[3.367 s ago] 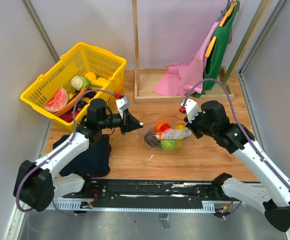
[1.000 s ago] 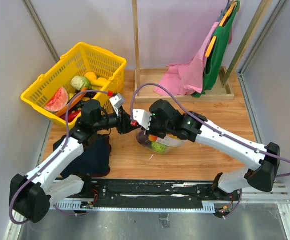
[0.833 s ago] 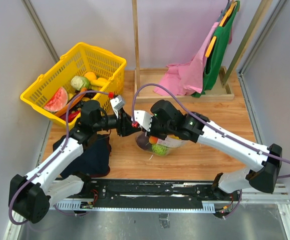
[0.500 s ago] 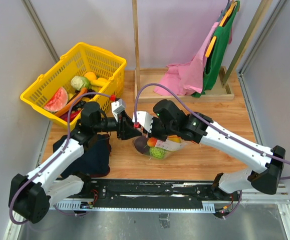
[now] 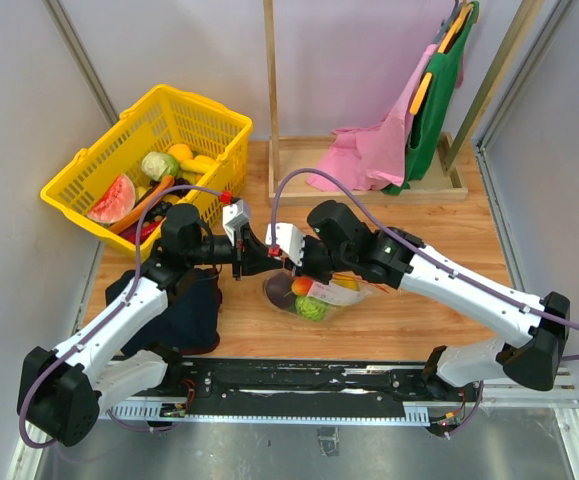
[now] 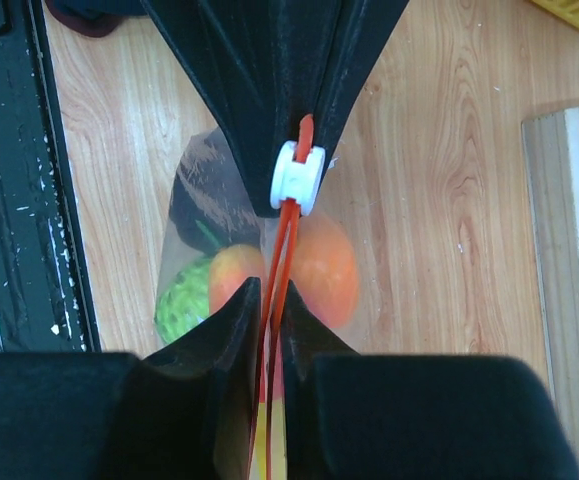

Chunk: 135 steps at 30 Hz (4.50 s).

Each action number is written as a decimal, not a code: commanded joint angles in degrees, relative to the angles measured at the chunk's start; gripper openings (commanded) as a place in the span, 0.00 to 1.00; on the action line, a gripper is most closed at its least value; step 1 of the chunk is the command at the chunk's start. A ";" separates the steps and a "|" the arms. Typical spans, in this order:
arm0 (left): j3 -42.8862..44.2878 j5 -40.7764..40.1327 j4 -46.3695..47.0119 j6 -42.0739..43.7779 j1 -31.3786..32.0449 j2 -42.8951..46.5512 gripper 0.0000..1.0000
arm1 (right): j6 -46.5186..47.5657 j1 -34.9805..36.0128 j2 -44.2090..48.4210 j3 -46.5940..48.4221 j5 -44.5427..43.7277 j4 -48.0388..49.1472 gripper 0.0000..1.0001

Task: Place the food in the zip-top bag and seal the zipper
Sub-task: Zip the zipper food storage bag at the center of the board, then place the zipper food storage bag at the center of the board.

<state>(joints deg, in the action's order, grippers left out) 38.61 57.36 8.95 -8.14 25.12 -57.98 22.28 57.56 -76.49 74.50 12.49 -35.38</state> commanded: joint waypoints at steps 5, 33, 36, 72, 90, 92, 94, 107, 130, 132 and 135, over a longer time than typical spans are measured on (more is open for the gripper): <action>-0.26 0.19 1.68 -0.36 -0.34 0.41 0.00 | -3.64 -0.76 0.96 0.47 1.37 5.26 0.30; 0.07 -1.29 0.72 -0.91 -0.33 1.11 0.00 | -9.16 -0.78 1.54 1.00 2.53 16.07 0.35; 0.18 -1.42 0.55 -0.98 -0.34 1.12 0.00 | -9.17 -0.78 1.35 0.99 2.71 16.25 0.31; 0.10 -13.44 0.91 -4.16 -2.80 1.63 0.00 | -5.64 -3.77 7.07 -3.05 -8.09 0.04 0.01; 0.06 -22.02 -0.90 -5.08 -6.53 2.29 0.00 | -11.56 -12.12 10.39 -6.99 -12.44 -6.99 0.01; 0.14 -22.65 -1.16 -5.04 -6.67 2.25 0.00 | -12.49 -13.46 10.39 -7.31 -12.84 -7.31 0.01; 0.15 -23.01 -1.38 -4.96 -6.91 2.30 0.00 | -13.41 -14.97 10.34 -7.60 -13.39 -7.66 0.01; 0.43 -25.84 -3.13 -4.34 -7.42 2.52 0.00 | -18.79 -25.39 10.52 -8.93 -14.47 -9.20 0.01; 1.04 -29.68 -4.72 -5.33 -7.46 2.59 0.63 | -29.80 -35.66 2.28 -7.33 -13.03 -6.15 0.01; 1.04 -29.80 -4.65 -5.66 -7.51 2.69 0.71 | -31.07 -36.84 1.26 -7.56 -13.50 -5.27 0.01; 1.17 -29.94 -4.73 -6.15 -7.47 2.78 0.80 | -31.91 -37.86 -0.41 -8.54 -15.08 -4.75 0.02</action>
<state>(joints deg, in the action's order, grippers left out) 38.61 28.38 3.95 -13.91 18.06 -56.51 -6.31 21.50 -75.37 66.11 0.69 -41.04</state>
